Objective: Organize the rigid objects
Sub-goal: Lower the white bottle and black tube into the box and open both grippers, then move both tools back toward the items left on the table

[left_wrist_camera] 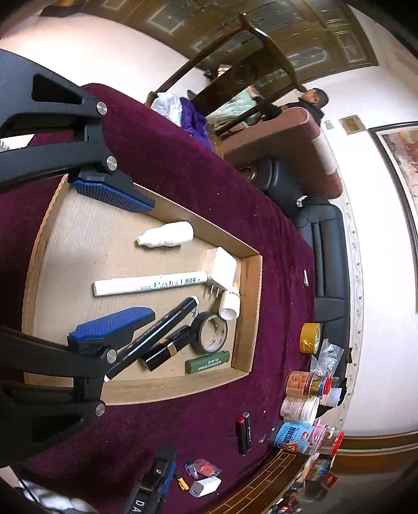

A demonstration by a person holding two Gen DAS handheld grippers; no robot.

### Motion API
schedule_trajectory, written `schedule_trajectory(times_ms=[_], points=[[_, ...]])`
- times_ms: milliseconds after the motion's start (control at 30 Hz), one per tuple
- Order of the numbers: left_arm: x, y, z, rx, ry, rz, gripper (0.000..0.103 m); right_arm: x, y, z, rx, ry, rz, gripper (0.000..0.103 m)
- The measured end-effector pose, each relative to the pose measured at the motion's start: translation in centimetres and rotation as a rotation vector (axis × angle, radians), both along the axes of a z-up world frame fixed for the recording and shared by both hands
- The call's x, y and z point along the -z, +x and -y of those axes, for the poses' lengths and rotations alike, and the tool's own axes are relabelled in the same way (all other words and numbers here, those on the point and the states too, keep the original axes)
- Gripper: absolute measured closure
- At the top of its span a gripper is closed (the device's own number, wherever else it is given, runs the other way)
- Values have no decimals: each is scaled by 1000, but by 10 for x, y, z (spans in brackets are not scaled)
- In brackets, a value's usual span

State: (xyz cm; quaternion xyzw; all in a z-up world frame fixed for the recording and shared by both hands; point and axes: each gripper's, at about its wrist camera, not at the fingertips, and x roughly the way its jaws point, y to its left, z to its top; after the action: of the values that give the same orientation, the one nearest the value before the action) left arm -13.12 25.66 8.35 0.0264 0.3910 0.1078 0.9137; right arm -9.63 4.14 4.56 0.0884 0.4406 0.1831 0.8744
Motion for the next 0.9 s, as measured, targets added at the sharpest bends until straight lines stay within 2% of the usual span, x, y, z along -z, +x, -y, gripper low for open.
schedule_trajectory(times_ms=[300,467,900], points=[[-10,-10,39,27,113,48,47,4,-9,32,47,38,6,62],[-10,-13,57,52,137,47,47,6,-10,49,80,59,11,53],[-2,-9,100,137,182,4,47,8,-9,89,151,109,19,53]])
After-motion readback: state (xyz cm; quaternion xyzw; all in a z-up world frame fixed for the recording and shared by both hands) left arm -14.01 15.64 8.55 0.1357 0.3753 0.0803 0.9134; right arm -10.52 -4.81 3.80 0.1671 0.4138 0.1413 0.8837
